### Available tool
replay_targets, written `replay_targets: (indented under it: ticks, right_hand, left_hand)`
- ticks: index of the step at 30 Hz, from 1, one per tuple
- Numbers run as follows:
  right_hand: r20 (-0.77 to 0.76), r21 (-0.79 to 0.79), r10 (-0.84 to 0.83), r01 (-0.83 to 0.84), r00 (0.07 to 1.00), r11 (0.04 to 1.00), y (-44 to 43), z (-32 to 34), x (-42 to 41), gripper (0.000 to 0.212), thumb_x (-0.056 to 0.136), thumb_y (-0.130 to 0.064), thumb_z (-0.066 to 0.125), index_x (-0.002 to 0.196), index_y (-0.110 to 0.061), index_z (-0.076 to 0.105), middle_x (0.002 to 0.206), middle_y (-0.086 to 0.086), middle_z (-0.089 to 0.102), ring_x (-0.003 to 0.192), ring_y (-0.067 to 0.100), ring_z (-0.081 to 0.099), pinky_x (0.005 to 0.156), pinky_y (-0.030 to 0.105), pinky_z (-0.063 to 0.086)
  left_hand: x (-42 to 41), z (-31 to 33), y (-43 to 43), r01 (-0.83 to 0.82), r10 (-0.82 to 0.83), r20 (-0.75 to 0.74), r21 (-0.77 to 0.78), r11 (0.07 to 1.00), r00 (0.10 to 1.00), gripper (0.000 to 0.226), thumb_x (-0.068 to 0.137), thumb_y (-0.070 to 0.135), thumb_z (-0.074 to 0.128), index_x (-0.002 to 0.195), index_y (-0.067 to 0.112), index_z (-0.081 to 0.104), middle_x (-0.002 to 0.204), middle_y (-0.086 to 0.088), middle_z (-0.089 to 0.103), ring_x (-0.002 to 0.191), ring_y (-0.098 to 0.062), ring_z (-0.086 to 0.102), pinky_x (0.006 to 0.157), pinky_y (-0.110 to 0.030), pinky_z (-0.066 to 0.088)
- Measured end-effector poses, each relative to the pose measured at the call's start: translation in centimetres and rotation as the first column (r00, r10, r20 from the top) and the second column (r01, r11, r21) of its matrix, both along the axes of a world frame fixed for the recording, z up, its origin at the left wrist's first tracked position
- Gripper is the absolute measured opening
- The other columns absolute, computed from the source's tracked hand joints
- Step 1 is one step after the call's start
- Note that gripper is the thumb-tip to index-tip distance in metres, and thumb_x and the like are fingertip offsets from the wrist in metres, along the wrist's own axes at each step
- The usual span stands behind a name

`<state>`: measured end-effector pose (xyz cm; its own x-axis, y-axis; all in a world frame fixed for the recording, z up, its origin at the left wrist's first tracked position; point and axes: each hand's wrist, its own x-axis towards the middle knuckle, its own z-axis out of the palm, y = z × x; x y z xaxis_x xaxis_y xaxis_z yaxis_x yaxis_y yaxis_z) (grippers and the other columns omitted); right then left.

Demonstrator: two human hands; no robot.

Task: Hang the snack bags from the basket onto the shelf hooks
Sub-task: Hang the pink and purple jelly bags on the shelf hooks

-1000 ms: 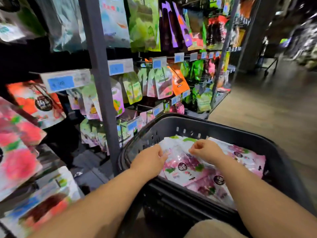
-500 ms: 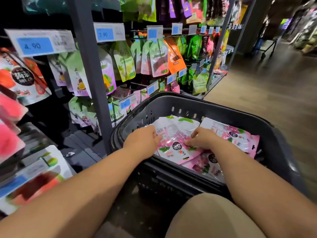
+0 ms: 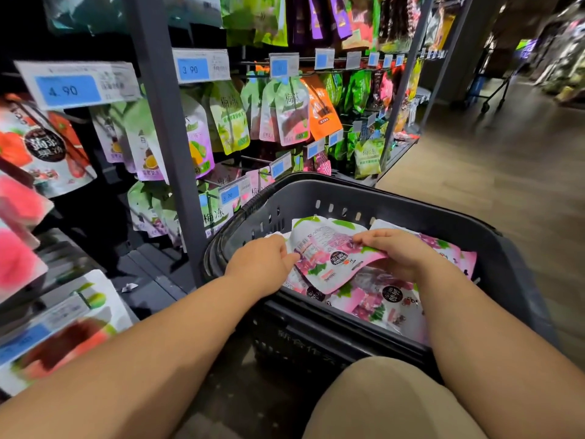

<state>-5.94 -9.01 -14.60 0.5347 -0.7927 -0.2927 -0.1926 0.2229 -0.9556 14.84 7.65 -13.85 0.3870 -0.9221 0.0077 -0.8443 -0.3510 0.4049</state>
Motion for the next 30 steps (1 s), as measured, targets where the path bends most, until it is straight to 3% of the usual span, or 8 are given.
replay_targets:
  ticks: [6, 11, 15, 19, 21, 23, 25, 30]
  right_hand:
    - [0.096, -0.039, 0.087, -0.083, 0.992, 0.996, 0.2, 0.5, -0.4, 0.014, 0.083, -0.007, 0.067, 0.094, -0.002, 0.073, 0.076, 0.007, 0.069, 0.064, 0.012, 0.058, 0.060, 0.019, 0.054]
    - [0.265, -0.006, 0.191, -0.196, 0.945, 0.981, 0.2, 0.9, -0.9, 0.060, 0.052, -0.012, 0.092, 0.107, -0.003, 0.071, 0.084, 0.007, 0.072, 0.069, 0.013, 0.068, 0.063, 0.020, 0.056]
    - [0.096, -0.184, 0.055, -0.036, 0.994, 0.982, 0.2, 0.9, -0.1, 0.033, 0.079, 0.016, 0.065, 0.099, -0.009, 0.072, 0.078, 0.003, 0.074, 0.077, 0.015, 0.065, 0.068, 0.018, 0.055]
    - [0.031, -0.401, -0.065, 0.073, 0.997, 0.913, 0.9, 1.3, 0.4, 0.015, 0.085, -0.002, 0.071, 0.083, -0.017, 0.074, 0.074, -0.011, 0.073, 0.069, -0.005, 0.064, 0.060, 0.008, 0.046]
    - [0.066, -0.420, -0.109, 0.127, 0.992, 0.899, 0.8, 1.4, 0.4, 0.003, 0.083, -0.015, 0.076, 0.085, -0.017, 0.075, 0.080, -0.006, 0.073, 0.075, -0.001, 0.066, 0.064, 0.015, 0.048]
    - [0.112, -0.411, -0.161, 0.194, 0.980, 0.891, 0.8, 1.7, 0.6, 0.027, 0.074, -0.035, 0.080, 0.093, -0.017, 0.074, 0.093, 0.001, 0.075, 0.097, 0.020, 0.067, 0.083, 0.036, 0.047]
    - [0.216, -0.372, -0.162, 0.235, 0.963, 0.898, 1.1, 2.3, 0.9, 0.024, 0.081, -0.031, 0.076, 0.097, -0.014, 0.071, 0.094, 0.002, 0.074, 0.101, 0.026, 0.065, 0.093, 0.046, 0.042]
    - [0.468, -0.256, -0.078, 0.219, 0.880, 0.941, 2.3, 3.4, 2.2, 0.008, 0.097, -0.007, 0.053, 0.098, -0.007, 0.061, 0.075, -0.001, 0.074, 0.070, 0.012, 0.069, 0.068, 0.029, 0.056]
  left_hand:
    - [-0.1, 0.0, 0.0, -0.006, 0.006, 0.002, -0.012, 1.000, 1.000, 0.033, 0.099, 0.052, 0.044, 0.089, 0.021, 0.049, 0.083, 0.004, 0.057, 0.082, -0.021, 0.055, 0.065, -0.033, 0.038]
    - [-0.2, -0.1, 0.1, -0.006, 0.006, 0.002, -0.028, 1.000, 1.000, 0.037, 0.100, 0.052, 0.043, 0.093, 0.018, 0.052, 0.081, 0.004, 0.057, 0.080, -0.022, 0.055, 0.065, -0.034, 0.039]
    - [-0.2, -0.1, 0.1, -0.015, 0.015, -0.008, -0.037, 0.999, 1.000, 0.038, 0.099, 0.053, 0.043, 0.094, 0.017, 0.053, 0.082, 0.004, 0.058, 0.082, -0.023, 0.055, 0.067, -0.034, 0.040]
    - [-0.2, -0.1, 0.2, -0.015, 0.015, -0.005, -0.053, 0.998, 1.000, 0.038, 0.099, 0.052, 0.043, 0.094, 0.016, 0.053, 0.083, 0.003, 0.059, 0.081, -0.023, 0.056, 0.066, -0.034, 0.040]
    - [-0.2, -0.1, 0.1, -0.009, 0.009, -0.003, -0.055, 0.998, 1.000, 0.037, 0.100, 0.052, 0.043, 0.093, 0.017, 0.053, 0.080, 0.004, 0.058, 0.077, -0.020, 0.054, 0.063, -0.033, 0.038]
    - [-0.2, -0.2, 0.1, -0.006, 0.005, -0.013, -0.060, 0.998, 1.000, 0.035, 0.099, 0.052, 0.044, 0.091, 0.019, 0.052, 0.078, 0.005, 0.056, 0.072, -0.016, 0.051, 0.058, -0.032, 0.036]
    - [-0.1, -0.2, 0.1, -0.005, 0.003, -0.021, -0.066, 0.998, 1.000, 0.034, 0.098, 0.053, 0.046, 0.090, 0.020, 0.051, 0.079, 0.005, 0.056, 0.073, -0.016, 0.051, 0.058, -0.031, 0.036]
    - [-0.1, -0.1, 0.1, 0.004, -0.006, -0.036, -0.051, 0.999, 0.999, 0.034, 0.096, 0.056, 0.049, 0.089, 0.022, 0.051, 0.079, 0.008, 0.054, 0.080, -0.020, 0.054, 0.064, -0.033, 0.037]
